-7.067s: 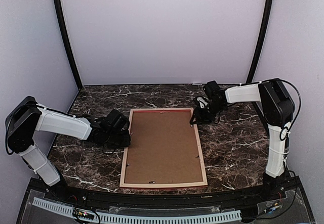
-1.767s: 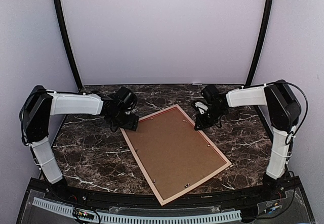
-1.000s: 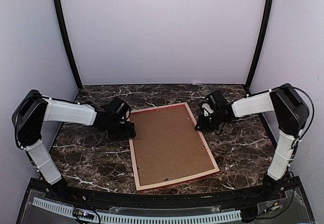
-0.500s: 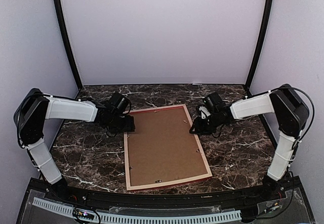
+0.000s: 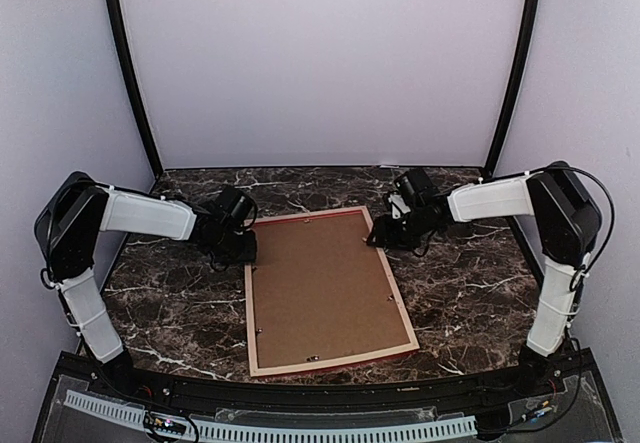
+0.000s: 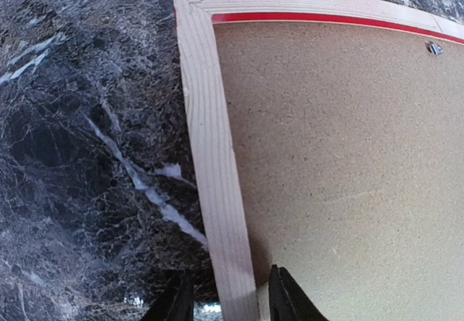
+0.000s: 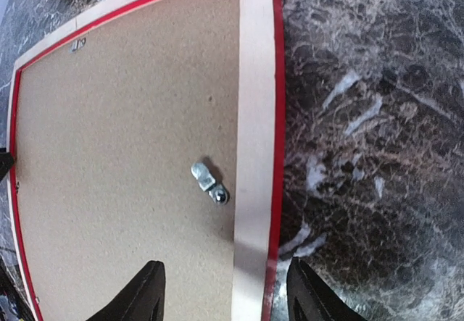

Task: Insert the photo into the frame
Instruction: Press the fastener onto the backboard.

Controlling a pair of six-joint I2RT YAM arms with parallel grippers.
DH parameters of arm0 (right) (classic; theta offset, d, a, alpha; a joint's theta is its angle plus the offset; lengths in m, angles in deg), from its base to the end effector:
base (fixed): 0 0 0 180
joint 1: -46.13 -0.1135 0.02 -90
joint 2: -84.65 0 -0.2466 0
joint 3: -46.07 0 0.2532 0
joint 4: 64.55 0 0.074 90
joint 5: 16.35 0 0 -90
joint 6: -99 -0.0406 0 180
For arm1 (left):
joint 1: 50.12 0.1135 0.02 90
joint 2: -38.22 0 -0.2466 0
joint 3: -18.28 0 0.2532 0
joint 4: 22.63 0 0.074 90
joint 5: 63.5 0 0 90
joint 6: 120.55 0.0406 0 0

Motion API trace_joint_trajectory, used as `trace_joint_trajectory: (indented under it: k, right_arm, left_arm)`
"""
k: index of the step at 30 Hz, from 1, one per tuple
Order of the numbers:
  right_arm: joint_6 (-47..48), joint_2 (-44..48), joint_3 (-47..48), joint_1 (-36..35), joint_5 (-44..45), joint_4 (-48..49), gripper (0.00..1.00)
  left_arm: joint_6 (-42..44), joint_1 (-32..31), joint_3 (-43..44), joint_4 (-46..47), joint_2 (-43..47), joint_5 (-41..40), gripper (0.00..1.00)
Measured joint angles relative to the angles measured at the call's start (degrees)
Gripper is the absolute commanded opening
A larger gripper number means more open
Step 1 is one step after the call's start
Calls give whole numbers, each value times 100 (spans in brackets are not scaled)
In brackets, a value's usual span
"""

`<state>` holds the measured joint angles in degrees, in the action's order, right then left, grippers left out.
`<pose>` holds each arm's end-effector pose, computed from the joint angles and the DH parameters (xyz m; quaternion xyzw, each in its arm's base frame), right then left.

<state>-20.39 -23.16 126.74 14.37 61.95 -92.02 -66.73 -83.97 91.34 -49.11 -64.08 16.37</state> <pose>0.3244 0.2105 0.1400 -0.0506 0.9469 0.2374 0.2109 0.3010 -0.1933 0.1366 -0.0454 0.9511 -0.0993 0.2888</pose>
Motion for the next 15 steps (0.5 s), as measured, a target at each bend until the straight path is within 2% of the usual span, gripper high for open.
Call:
trace_joint_trajectory:
  k: [15]
  right_arm:
    - [146, -968, 1060, 328, 146, -85, 57]
  left_arm:
    - [61, 0, 0, 98, -55, -2, 28]
